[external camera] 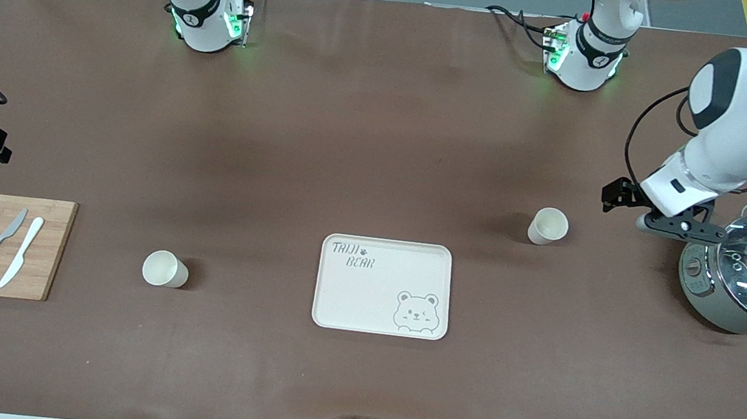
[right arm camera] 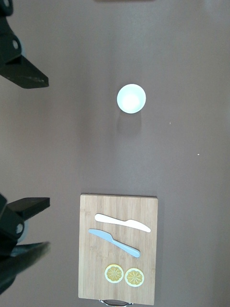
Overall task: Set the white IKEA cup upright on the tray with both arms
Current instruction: 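Move the left gripper down to the white cup beside the pot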
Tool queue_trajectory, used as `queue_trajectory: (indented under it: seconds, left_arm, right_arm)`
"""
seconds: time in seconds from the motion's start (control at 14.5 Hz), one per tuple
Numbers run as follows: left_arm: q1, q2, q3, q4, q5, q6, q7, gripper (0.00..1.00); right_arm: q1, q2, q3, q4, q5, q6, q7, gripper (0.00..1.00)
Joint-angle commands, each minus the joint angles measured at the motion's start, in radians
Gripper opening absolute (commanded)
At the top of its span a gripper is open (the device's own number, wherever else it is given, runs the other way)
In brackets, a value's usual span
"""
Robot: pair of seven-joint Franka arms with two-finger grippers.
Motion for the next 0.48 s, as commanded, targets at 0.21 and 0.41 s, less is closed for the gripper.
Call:
queue_trajectory:
  seconds: [0.21, 0.41]
  left_arm:
    - [-0.004, 0.022, -0.023, -0.172, -0.038, 0.254, -0.016, 1.0]
    - [-0.005, 0.086, -0.041, -0.185, -0.039, 0.336, -0.027, 1.0]
  right_arm:
    - [-0.002, 0.007, 0.007, 0.017, 0.002, -0.013, 0.006, 1.0]
    - [-0.005, 0.013, 0.007, 0.015, 0.02, -0.007, 0.003, 1.0]
